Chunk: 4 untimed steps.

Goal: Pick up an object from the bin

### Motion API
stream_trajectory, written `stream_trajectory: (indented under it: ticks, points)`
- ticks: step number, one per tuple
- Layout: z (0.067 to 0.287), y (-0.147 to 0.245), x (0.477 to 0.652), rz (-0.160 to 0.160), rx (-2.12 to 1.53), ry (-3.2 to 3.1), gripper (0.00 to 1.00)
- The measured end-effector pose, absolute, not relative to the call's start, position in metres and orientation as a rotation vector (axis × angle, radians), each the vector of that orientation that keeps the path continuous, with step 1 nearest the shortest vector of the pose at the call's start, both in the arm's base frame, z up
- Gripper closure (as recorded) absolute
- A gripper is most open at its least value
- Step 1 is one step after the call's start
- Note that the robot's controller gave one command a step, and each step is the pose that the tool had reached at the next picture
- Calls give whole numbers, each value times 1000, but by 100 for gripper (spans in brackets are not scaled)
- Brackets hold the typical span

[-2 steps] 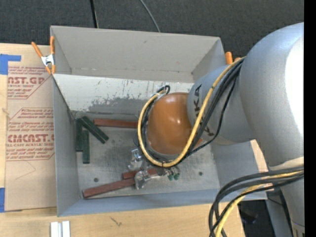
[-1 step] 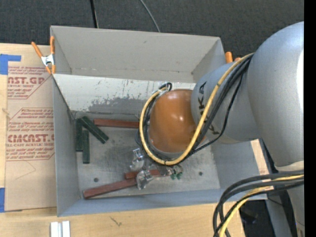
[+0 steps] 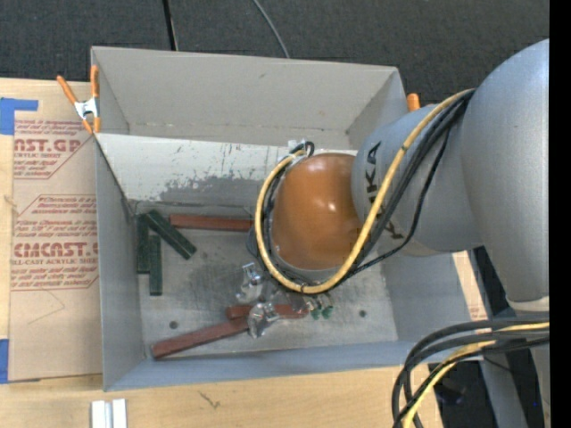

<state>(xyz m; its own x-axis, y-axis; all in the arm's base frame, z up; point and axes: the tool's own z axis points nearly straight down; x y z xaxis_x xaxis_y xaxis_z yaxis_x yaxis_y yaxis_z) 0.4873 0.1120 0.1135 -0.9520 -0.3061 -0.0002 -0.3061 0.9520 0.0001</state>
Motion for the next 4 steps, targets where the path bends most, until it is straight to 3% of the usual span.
stream_trajectory:
  ticks: [4]
  points:
    - [137, 113, 488, 0, -487, 3102, 100]
